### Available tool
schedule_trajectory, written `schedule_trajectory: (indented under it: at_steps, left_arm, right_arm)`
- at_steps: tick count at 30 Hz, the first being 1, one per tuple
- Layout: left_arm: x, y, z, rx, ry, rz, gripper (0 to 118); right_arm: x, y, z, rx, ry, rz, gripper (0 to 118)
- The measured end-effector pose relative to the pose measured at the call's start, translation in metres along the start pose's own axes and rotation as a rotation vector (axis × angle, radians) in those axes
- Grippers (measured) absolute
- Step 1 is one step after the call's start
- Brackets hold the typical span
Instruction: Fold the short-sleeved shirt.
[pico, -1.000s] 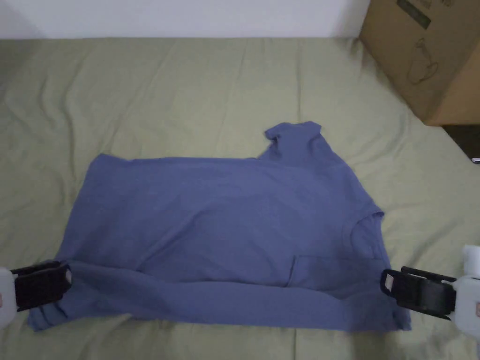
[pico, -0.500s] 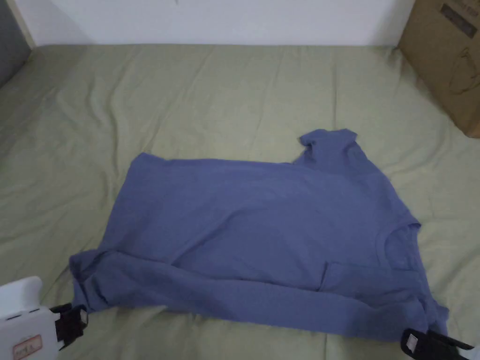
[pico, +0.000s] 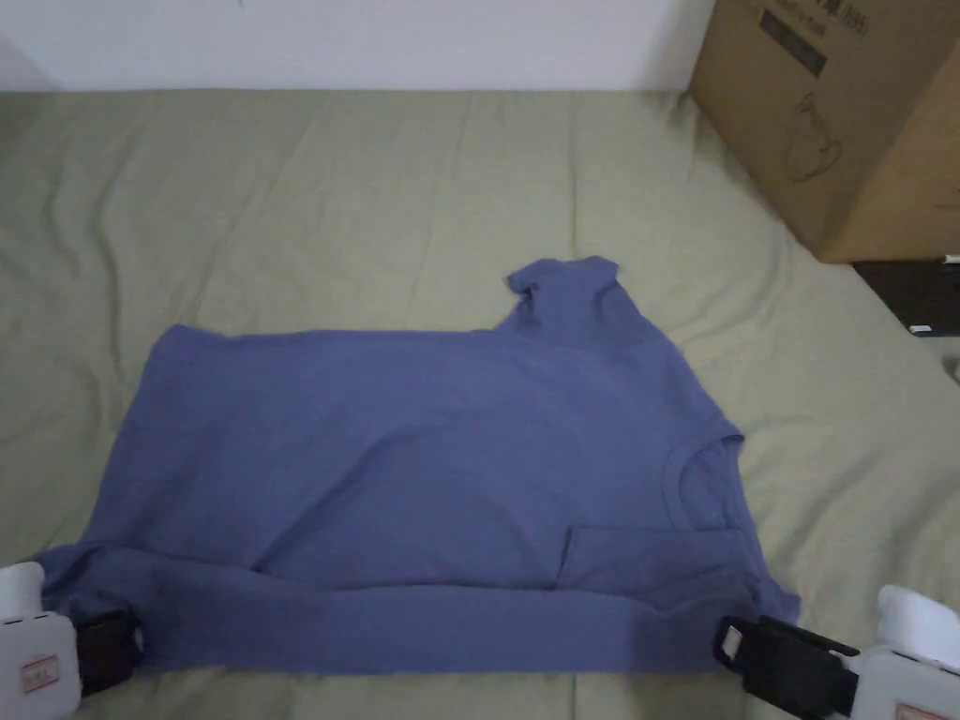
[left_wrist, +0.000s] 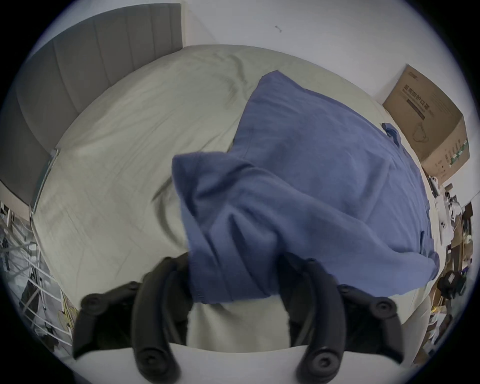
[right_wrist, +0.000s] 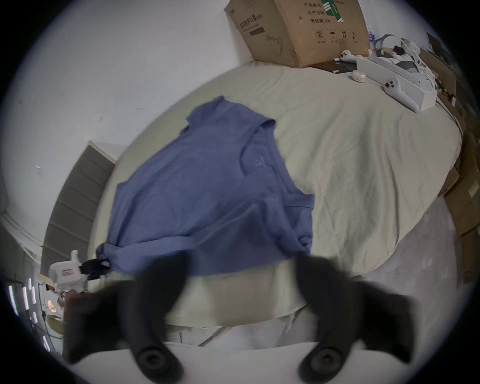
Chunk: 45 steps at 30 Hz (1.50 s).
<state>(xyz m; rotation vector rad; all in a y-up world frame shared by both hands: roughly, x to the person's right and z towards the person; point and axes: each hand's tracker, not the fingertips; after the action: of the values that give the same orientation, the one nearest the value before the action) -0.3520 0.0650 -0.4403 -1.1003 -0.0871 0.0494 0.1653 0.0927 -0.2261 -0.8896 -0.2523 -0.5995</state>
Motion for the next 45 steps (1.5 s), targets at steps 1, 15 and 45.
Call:
schedule_trajectory:
  at_steps: [1,15,45]
  left_arm:
    - [-0.002,0.0,0.003,0.005,-0.018,-0.008,51]
    - [-0.005,0.017,0.024,0.017,-0.091,-0.034,15]
    - [-0.009,0.024,0.081,0.205,-0.126,-0.009,2]
  right_arm:
    - [0.001,0.003,-0.007,-0.025,-0.027,0.009,118]
    - [0.003,0.041,-0.065,-0.137,-0.2,0.011,16]
    - [-0.028,0.085,0.006,0.079,-0.081,0.19,6]
